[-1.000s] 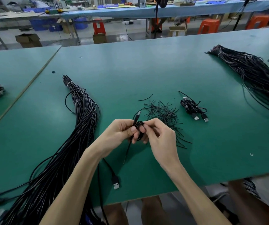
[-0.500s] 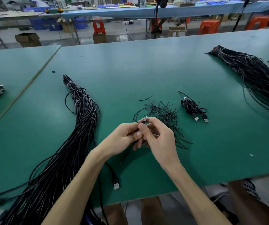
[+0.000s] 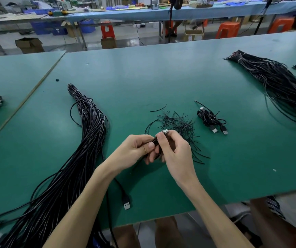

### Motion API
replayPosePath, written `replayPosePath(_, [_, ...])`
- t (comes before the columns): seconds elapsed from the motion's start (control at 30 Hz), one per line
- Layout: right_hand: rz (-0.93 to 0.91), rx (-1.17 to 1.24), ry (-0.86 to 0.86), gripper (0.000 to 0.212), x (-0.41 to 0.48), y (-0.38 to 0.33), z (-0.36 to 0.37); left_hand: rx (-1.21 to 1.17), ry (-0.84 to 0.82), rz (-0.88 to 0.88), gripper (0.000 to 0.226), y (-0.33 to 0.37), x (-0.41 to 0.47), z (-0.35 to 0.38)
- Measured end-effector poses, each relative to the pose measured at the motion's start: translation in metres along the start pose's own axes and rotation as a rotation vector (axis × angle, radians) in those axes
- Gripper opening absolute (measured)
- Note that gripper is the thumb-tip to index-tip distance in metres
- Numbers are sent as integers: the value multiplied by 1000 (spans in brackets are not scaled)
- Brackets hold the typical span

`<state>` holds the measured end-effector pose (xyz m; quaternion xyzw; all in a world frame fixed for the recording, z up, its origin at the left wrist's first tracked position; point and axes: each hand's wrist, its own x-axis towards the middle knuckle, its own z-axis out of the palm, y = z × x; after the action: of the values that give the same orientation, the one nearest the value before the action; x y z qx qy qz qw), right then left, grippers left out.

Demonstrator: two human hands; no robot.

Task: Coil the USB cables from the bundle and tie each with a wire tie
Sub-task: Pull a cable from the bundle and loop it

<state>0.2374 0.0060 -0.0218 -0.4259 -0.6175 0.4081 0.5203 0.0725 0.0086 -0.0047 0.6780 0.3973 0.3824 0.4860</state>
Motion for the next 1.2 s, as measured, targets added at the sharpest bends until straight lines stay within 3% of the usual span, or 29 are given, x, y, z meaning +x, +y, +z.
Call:
replayPosePath(0.2, [18, 19, 134, 14, 2, -2, 1, -198, 220, -44, 17, -3, -2, -8])
replayPosePath(0.37, [-13, -307, 331, 16, 1, 1, -1, -385, 425, -41, 17, -2, -6, -20])
replayPosePath(0.53, [11, -757, 152, 29, 5, 5, 4, -433, 570, 1, 16, -1, -4, -20])
replayPosePath(0.73, [-61, -957, 74, 27, 12, 4, 15, -459, 595, 9, 14, -1, -3, -19])
replayPosePath(0.97, [-149, -978, -195, 23, 34, 1, 27, -523, 547, 8, 23, 3, -2, -18])
replayPosePath(1.2, [-152, -952, -159, 9, 35, 10, 36, -600, 599, -35, 32, 2, -2, -20])
